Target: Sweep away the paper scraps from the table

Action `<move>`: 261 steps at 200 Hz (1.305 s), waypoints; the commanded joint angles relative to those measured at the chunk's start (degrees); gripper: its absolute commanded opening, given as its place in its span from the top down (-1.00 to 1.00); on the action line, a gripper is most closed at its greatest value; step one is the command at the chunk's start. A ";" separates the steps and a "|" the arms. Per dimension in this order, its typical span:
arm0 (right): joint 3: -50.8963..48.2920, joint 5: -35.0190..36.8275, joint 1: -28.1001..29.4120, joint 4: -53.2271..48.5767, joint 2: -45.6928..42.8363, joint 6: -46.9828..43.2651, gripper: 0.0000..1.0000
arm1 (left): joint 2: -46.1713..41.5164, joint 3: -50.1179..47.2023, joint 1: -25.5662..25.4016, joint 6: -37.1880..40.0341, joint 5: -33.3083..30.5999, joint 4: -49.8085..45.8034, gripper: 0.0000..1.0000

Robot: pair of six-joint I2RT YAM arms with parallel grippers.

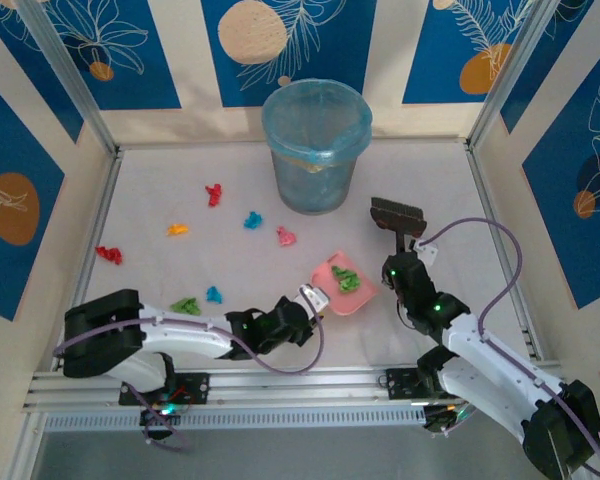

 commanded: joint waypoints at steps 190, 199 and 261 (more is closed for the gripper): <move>-4.32 -15.66 -9.89 11.53 -3.03 -6.34 1.00 | 0.93 61.77 21.22 -17.84 20.34 -58.11 1.00; -4.03 -15.70 -10.05 11.05 -2.92 -6.34 1.00 | 2.68 65.34 22.95 -18.07 22.05 -58.29 1.00; -4.27 -16.24 -10.39 10.86 -4.06 -7.23 1.00 | 22.93 95.86 34.39 -25.91 37.34 -63.29 1.00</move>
